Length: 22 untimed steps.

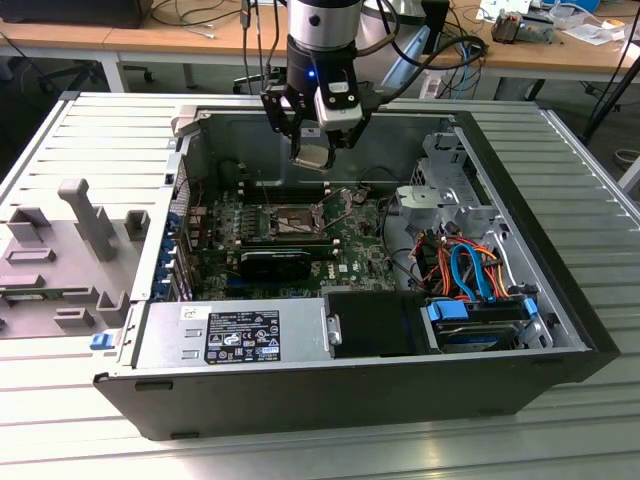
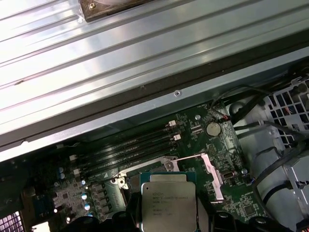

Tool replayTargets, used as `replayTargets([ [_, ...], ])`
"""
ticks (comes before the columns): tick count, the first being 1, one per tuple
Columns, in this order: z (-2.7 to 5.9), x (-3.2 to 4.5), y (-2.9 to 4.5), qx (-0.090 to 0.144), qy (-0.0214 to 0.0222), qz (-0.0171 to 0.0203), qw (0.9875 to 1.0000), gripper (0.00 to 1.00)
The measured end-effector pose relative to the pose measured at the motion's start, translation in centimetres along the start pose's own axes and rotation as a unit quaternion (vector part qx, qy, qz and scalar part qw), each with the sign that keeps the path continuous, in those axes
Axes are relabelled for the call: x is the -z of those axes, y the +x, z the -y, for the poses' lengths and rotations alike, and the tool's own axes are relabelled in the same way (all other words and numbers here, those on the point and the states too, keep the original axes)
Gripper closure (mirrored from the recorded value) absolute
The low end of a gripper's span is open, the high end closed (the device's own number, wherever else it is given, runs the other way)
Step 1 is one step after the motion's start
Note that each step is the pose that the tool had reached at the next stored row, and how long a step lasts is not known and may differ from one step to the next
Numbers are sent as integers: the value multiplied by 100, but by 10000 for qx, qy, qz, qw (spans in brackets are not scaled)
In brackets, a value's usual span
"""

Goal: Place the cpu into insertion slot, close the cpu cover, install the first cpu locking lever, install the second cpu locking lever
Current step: 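Place the cpu into insertion slot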

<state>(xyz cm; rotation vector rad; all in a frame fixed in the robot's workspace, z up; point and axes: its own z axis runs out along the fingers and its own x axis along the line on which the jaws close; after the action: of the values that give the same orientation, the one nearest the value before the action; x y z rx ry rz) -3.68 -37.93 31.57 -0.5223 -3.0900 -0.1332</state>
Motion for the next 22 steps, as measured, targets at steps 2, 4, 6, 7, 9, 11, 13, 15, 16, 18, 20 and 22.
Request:
replayTargets([
  [2, 0, -1, 0, -12, 0, 1, 10000, 45],
  [4, 0, -1, 0, -23, -1, 2, 10000, 45],
  [6, 0, -2, 0, -32, -1, 3, 10000, 45],
  [7, 0, -3, 0, -38, -1, 3, 10000, 45],
  [9, 0, -4, 0, -57, -1, 5, 10000, 45],
  [11, 0, -5, 0, -69, -1, 6, 10000, 45],
  [13, 1, -6, 0, -83, -2, 7, 10000, 45],
  [15, 1, -7, 0, -91, -2, 8, 10000, 45],
  [16, 1, -7, 0, -97, -2, 8, 10000, 45],
  [18, 1, -8, 0, -106, -2, 9, 9999, 45],
  [20, 1, -9, 0, -122, -3, 10, 9999, 45],
  [22, 1, -9, 0, -129, -3, 11, 9999, 45],
])
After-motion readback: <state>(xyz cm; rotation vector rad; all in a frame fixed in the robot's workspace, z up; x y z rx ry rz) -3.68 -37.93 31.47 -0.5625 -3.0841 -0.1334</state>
